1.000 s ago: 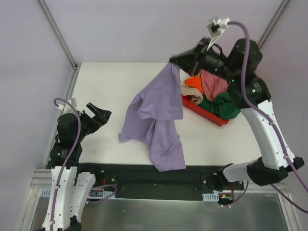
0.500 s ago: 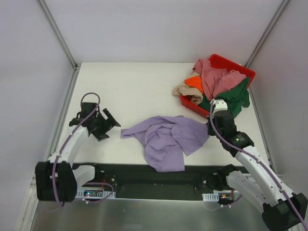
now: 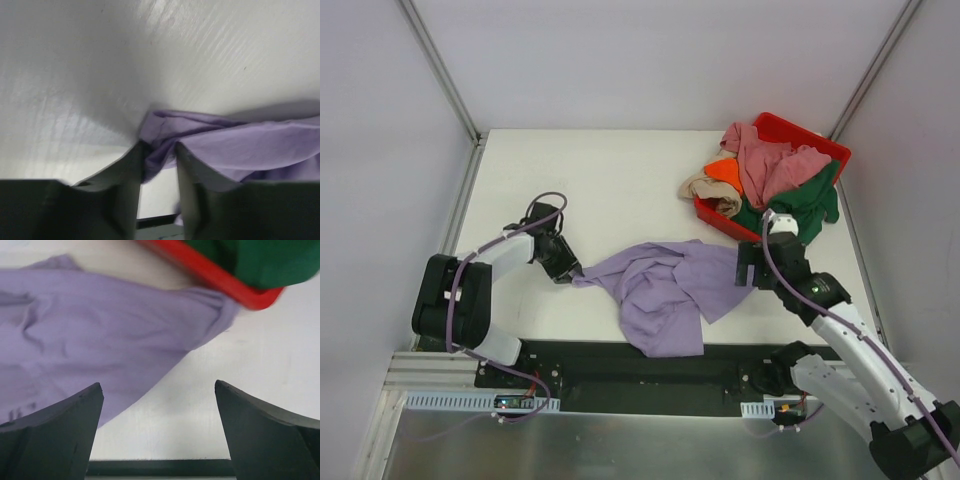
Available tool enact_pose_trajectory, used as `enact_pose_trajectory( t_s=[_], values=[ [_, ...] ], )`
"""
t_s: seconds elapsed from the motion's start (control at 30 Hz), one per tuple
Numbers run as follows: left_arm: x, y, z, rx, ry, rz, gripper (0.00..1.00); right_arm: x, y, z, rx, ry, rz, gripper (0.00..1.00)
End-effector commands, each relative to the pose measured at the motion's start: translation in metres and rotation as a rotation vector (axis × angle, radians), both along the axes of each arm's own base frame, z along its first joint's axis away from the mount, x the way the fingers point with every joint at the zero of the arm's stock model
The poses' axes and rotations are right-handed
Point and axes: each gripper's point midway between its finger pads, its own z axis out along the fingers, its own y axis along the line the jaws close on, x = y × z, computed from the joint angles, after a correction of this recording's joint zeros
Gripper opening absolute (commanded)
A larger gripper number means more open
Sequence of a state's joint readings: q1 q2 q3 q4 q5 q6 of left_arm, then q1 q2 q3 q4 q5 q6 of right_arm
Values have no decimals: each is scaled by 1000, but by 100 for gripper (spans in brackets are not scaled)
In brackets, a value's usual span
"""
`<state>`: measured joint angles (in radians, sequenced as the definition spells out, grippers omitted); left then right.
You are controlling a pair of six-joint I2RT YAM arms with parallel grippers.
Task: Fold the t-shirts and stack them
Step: Flatten out the tshirt
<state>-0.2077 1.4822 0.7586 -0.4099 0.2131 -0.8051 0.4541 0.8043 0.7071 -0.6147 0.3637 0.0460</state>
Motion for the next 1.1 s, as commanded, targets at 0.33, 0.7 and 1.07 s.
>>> enact_pose_trajectory(
  t_s=[0.33, 0.7, 1.07],
  values=[
    [18, -6, 12, -47, -139, 13, 0, -59, 116, -78, 47, 203, 407, 99],
    [20, 16, 62, 24, -406, 42, 0, -36, 94, -101, -190, 227, 210, 24],
    [27, 32, 252, 21, -968, 61, 0, -11, 77, 91, 35, -323, 278, 1]
  ],
)
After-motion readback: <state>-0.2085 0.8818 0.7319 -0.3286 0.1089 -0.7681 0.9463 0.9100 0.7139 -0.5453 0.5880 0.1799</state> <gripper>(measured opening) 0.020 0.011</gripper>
